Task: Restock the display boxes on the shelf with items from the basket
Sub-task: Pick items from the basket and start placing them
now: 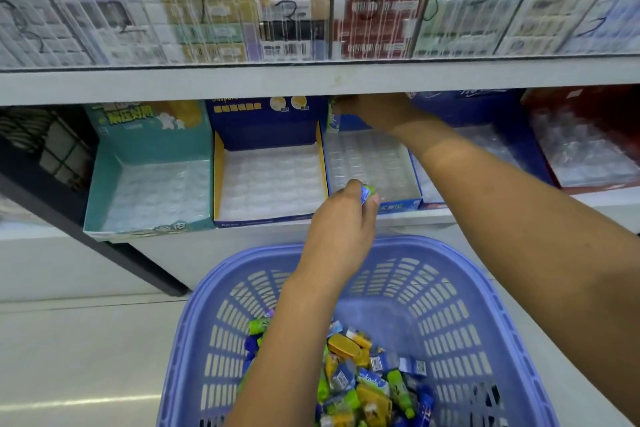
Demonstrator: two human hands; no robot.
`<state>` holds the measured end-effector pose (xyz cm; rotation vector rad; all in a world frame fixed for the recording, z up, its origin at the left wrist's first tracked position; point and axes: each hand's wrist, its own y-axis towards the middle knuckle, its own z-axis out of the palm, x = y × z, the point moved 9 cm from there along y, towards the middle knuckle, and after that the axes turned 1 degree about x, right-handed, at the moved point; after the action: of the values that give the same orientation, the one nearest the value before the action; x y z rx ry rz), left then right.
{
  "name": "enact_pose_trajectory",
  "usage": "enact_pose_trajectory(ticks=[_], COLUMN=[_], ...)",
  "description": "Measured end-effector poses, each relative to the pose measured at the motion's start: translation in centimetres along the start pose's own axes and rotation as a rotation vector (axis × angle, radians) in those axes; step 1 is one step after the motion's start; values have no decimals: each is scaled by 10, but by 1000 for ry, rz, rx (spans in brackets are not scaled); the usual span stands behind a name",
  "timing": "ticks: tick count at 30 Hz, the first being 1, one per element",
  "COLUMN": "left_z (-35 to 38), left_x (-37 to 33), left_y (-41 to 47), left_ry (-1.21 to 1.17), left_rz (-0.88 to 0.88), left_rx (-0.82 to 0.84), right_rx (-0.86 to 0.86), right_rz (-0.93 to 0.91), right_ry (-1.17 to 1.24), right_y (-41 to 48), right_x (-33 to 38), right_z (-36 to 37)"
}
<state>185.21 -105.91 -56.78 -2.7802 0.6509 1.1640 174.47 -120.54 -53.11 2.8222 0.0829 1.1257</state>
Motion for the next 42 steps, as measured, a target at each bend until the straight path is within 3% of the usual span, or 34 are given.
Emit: enact_pose_trajectory(ticks=[9, 12, 14, 16, 19, 21, 25, 30, 33, 35, 37, 40, 42], left_z=[2, -7, -17, -16, -8, -5, -3, -14, -25, -28, -25, -6, 12], left_x=[4, 6, 8, 16, 23, 24, 17, 13, 5, 6, 7, 3, -3], left_y=[2, -2, -5, -4, -4, -6, -6, -5, -3, -3, -2, 1, -1], left_ry=[-81, -279, -515, -804, -1094, -1138, -1070, -861, -643, -590, -566, -343, -102], left_rz=[-27, -39, -64, -149, -314, -365, -378, -321, -138, -105, -94, -39, 35], left_rx=[-6, -73, -143, -143, -74, -51, -17, -121, -214, -277, -276, -146, -22], right_rx=[26, 38, -42, -88, 164, 275, 199, 87, 64, 80, -27, -271, -332], right_rz=[52, 26, -3, 10, 51, 14, -42, 99, 175, 193, 198, 217, 176], right_ry=[-64, -185, -211, -67, 406, 476, 407, 214, 289, 397, 479, 117, -96], right_y=[-2, -15, -31, -55, -99, -123, -134, -128, -123, -119, -107, -84, -68], right_x=[-8, -2, 8, 16, 29, 41, 52, 44, 36, 36, 31, 15, 10], right_z=[19, 16, 3, -11, -3, 0, -10, -16, -19, -19, -31, -58, -63])
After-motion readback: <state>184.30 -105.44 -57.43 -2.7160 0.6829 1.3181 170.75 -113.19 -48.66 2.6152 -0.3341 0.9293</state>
